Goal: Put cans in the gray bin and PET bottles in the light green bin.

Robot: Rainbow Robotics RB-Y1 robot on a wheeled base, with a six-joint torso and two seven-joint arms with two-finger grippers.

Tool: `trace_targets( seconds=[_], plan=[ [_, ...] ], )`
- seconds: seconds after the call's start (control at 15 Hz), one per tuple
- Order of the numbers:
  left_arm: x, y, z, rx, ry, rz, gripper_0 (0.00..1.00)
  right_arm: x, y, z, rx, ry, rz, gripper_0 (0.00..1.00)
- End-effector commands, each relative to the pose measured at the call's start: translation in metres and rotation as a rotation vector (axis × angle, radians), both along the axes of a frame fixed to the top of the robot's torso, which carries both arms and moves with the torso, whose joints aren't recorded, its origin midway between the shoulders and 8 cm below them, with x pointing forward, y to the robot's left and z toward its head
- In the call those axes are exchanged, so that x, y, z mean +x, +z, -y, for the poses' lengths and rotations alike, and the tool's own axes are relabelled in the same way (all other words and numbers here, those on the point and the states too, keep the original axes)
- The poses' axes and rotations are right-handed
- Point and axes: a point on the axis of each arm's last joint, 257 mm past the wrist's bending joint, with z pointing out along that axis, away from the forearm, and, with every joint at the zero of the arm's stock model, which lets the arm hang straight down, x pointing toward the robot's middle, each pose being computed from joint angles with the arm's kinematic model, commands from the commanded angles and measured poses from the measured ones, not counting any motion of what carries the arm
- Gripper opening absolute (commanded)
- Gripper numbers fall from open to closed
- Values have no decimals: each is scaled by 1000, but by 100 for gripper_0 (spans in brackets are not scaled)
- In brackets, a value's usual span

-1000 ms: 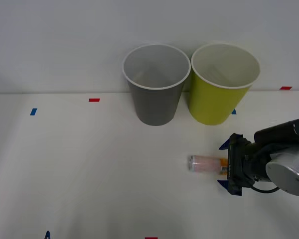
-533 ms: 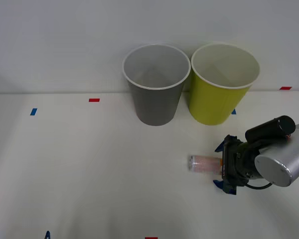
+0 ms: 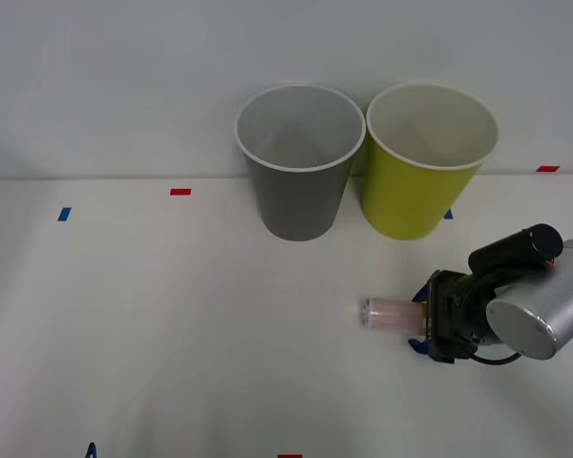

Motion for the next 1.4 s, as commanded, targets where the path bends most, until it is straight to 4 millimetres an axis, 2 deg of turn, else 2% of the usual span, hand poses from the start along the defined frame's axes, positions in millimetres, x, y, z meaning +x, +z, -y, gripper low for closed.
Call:
trace_targets(
  seconds=[0.07,0.67,0.8,1.0,1.4],
  plan=[
    [0,0,0,0,0,0,100,-2,-4,-1,-21,14,2,0],
    [0,0,0,0,0,0,100,-4,-6,-3,-26,30,-2,0],
    [0,0,0,0,0,0,100,-1,-1,-3,-49,66,27,0],
    [0,0,0,0,0,0,100,1,14,0,-76,164,90,0],
    [0,0,0,0,0,0,100,-9,66,3,-205,349,302,0]
  ],
)
